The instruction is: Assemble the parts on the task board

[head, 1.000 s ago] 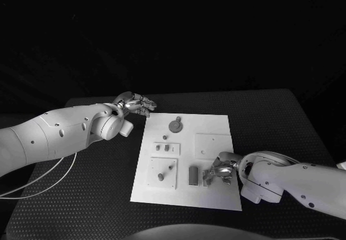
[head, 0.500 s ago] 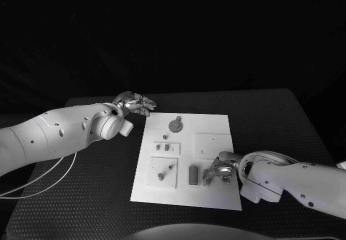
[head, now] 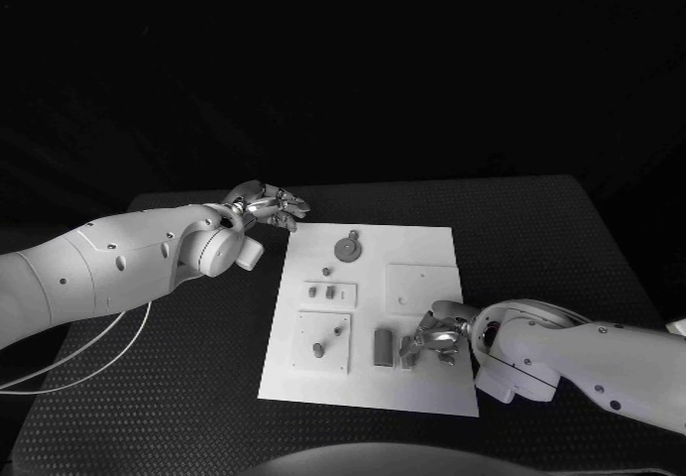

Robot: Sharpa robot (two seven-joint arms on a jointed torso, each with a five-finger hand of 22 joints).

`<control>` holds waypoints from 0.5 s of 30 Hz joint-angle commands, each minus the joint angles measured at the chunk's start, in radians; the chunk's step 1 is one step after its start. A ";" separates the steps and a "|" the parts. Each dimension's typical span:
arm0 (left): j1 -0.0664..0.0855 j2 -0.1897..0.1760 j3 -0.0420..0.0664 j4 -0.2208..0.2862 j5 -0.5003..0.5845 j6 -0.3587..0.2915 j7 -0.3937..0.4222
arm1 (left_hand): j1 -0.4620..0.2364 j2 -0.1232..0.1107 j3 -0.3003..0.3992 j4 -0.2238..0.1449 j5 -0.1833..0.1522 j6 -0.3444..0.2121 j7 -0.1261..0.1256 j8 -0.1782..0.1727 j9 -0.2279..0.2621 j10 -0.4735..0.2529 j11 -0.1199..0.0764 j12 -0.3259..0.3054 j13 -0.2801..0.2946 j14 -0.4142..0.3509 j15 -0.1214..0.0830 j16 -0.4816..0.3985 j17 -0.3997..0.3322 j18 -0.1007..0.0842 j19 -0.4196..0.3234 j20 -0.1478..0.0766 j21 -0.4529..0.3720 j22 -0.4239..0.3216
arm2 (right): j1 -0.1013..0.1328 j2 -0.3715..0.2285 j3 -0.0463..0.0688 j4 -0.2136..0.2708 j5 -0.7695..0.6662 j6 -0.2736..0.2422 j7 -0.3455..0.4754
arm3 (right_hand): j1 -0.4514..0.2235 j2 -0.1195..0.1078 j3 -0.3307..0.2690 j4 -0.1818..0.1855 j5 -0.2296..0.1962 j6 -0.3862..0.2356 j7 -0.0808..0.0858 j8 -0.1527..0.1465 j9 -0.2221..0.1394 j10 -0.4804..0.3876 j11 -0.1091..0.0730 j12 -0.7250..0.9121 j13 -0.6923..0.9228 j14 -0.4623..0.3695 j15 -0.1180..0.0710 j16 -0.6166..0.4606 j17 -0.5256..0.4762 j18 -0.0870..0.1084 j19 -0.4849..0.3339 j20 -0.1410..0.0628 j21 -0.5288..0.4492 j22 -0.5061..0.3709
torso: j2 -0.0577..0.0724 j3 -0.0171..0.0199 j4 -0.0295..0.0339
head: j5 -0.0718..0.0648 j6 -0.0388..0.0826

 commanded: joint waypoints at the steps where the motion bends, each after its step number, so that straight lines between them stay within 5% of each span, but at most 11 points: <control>1: 0.001 0.001 0.001 0.003 0.002 0.011 0.006 | -0.009 -0.002 0.000 0.005 0.004 0.001 0.001 0.005 -0.001 -0.010 0.000 0.002 0.000 0.000 0.006 -0.005 0.001 0.016 -0.004 0.000 -0.005 0.002 | -0.006 0.003 -0.003 0.001 0.010 0.016 0.015 | 0.020 0.028 -0.005 -0.002 0.005 0.002 0.006 0.001 0.000 0.016 -0.008 -0.005 0.001 -0.003 -0.007 -0.005 -0.001 0.009 0.002 -0.002 -0.001 0.001 | 0.000 0.0002 -0.0004 | 0.000 0.001; 15: 0.001 0.001 0.000 0.002 0.002 0.012 0.006 | -0.009 -0.002 0.000 0.005 0.004 0.001 0.001 0.005 -0.001 -0.010 0.000 0.002 0.000 0.000 0.006 -0.005 0.002 0.016 -0.005 0.000 -0.005 0.002 | -0.007 0.004 -0.003 0.007 0.021 0.034 0.021 | 0.020 0.028 -0.005 -0.002 0.005 0.004 0.005 0.001 0.000 0.016 -0.009 -0.005 0.002 -0.003 -0.008 -0.005 -0.001 0.009 0.002 -0.002 -0.002 0.001 | 0.000 0.0006 -0.0005 | 0.000 -0.001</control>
